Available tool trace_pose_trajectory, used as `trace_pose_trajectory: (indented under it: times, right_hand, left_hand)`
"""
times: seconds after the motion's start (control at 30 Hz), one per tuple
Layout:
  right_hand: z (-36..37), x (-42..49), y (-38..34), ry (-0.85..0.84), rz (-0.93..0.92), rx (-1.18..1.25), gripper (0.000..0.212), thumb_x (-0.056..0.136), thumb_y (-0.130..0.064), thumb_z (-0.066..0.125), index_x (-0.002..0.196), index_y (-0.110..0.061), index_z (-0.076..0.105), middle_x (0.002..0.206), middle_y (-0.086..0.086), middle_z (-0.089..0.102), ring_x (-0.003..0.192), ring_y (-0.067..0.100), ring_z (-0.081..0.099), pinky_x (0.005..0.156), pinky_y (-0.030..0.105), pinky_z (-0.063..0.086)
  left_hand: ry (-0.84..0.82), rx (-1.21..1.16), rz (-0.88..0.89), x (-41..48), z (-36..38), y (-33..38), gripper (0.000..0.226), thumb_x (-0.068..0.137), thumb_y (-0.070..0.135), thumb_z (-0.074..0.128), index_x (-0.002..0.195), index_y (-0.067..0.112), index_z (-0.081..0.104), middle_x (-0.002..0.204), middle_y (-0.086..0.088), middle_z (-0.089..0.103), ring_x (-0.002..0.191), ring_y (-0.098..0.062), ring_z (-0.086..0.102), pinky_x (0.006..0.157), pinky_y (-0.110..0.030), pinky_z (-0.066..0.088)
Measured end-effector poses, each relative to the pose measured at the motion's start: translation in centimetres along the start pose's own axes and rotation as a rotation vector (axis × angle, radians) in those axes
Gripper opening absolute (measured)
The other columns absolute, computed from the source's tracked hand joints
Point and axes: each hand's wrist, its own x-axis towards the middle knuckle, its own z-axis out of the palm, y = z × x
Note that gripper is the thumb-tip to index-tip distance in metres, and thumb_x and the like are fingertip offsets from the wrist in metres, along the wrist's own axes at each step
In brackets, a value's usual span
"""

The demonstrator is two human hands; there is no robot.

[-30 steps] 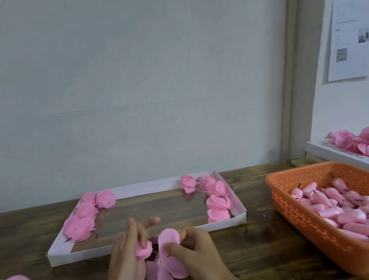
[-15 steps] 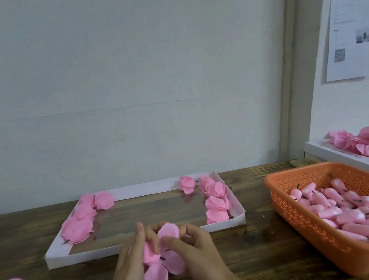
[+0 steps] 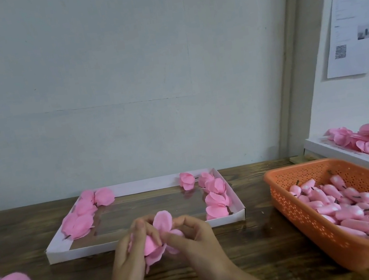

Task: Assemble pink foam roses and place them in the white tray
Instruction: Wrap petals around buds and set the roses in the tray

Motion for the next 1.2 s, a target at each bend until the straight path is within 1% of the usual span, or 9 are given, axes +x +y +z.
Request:
trace_pose_trajectory:
  times: [0.17, 0.3, 0.47, 0.63, 0.8, 0.93, 1.0, 1.1, 1.2]
  right_hand:
    - [-0.2, -0.2, 0.3, 0.023, -0.01, -0.07, 0.009, 0.086, 0.004, 0.076, 0.091, 0.007, 0.071, 0.094, 0.027, 0.075, 0.08, 0.021, 0.07, 0.073, 0.029, 0.058]
    - [-0.4, -0.2, 0.2, 0.008, -0.02, -0.08, 0.01, 0.088, -0.003, 0.077, 0.087, 0.005, 0.072, 0.079, 0.011, 0.072, 0.073, 0.015, 0.066, 0.071, 0.026, 0.056]
    - [-0.3, -0.1, 0.1, -0.01, -0.006, 0.009, 0.02, 0.091, -0.004, 0.076, 0.094, 0.014, 0.068, 0.086, 0.016, 0.074, 0.079, 0.018, 0.073, 0.075, 0.028, 0.061]
    - [-0.3, 0.0, 0.2, -0.012, -0.024, -0.002, 0.019, 0.091, -0.006, 0.076, 0.093, 0.012, 0.07, 0.091, 0.02, 0.075, 0.086, 0.023, 0.074, 0.081, 0.034, 0.062]
    - [0.0, -0.1, 0.4, -0.065, -0.061, 0.007, 0.007, 0.088, 0.006, 0.075, 0.085, 0.0, 0.076, 0.086, 0.019, 0.074, 0.082, 0.027, 0.071, 0.086, 0.04, 0.061]
    - [0.0, -0.1, 0.8, -0.112, -0.122, -0.023, 0.019, 0.082, 0.002, 0.082, 0.1, 0.005, 0.076, 0.093, 0.021, 0.077, 0.084, 0.025, 0.071, 0.077, 0.036, 0.06]
    - [0.0, 0.0, 0.9, -0.116, -0.126, -0.035, 0.021, 0.08, -0.004, 0.083, 0.1, 0.001, 0.078, 0.091, 0.021, 0.077, 0.082, 0.025, 0.072, 0.075, 0.037, 0.061]
    - [-0.1, 0.1, 1.0, -0.092, -0.14, -0.094, 0.005, 0.084, -0.007, 0.078, 0.086, -0.003, 0.08, 0.087, 0.024, 0.077, 0.079, 0.026, 0.072, 0.078, 0.04, 0.06]
    - [-0.3, 0.2, 1.2, -0.083, -0.105, -0.108, 0.016, 0.092, -0.006, 0.072, 0.078, 0.001, 0.076, 0.071, 0.012, 0.073, 0.068, 0.018, 0.069, 0.072, 0.031, 0.06]
  left_hand:
    - [0.044, -0.055, 0.028, 0.3, -0.1, -0.2, 0.057, 0.096, 0.051, 0.044, 0.059, 0.012, 0.064, 0.09, -0.001, 0.077, 0.079, -0.011, 0.075, 0.055, -0.02, 0.055]
    - [0.068, -0.018, 0.02, 0.5, -0.3, -0.7, 0.062, 0.102, 0.052, 0.04, 0.061, 0.011, 0.063, 0.108, 0.0, 0.078, 0.104, -0.025, 0.074, 0.08, -0.05, 0.056]
    - [0.087, -0.007, 0.028, 0.7, -0.5, -0.7, 0.061, 0.1, 0.053, 0.041, 0.062, 0.011, 0.065, 0.098, -0.01, 0.078, 0.086, -0.043, 0.075, 0.066, -0.043, 0.053]
    - [0.086, -0.008, 0.03, 0.8, -0.7, -1.0, 0.061, 0.099, 0.053, 0.042, 0.062, 0.012, 0.067, 0.099, -0.012, 0.078, 0.08, -0.038, 0.077, 0.06, -0.039, 0.057]
    - [0.099, -0.059, 0.062, 0.6, -0.3, -0.9, 0.056, 0.094, 0.052, 0.043, 0.065, 0.011, 0.069, 0.099, -0.002, 0.079, 0.085, -0.02, 0.077, 0.066, -0.034, 0.061]
    - [0.119, -0.09, 0.089, 0.4, 0.1, -0.4, 0.051, 0.09, 0.05, 0.044, 0.059, 0.024, 0.074, 0.082, 0.01, 0.079, 0.069, 0.001, 0.073, 0.055, -0.011, 0.055]
    - [0.098, -0.08, 0.094, 0.6, 0.0, -0.7, 0.054, 0.093, 0.051, 0.044, 0.063, 0.014, 0.071, 0.088, 0.007, 0.079, 0.075, 0.001, 0.073, 0.059, -0.012, 0.056]
    - [0.073, -0.043, 0.103, 0.7, -0.4, -1.1, 0.057, 0.097, 0.049, 0.043, 0.063, 0.011, 0.065, 0.093, 0.0, 0.078, 0.081, -0.006, 0.074, 0.064, -0.016, 0.058]
    - [0.034, 0.011, 0.143, 0.7, -0.5, -1.2, 0.053, 0.099, 0.044, 0.042, 0.063, 0.011, 0.062, 0.095, -0.008, 0.074, 0.08, -0.018, 0.074, 0.067, -0.023, 0.058]
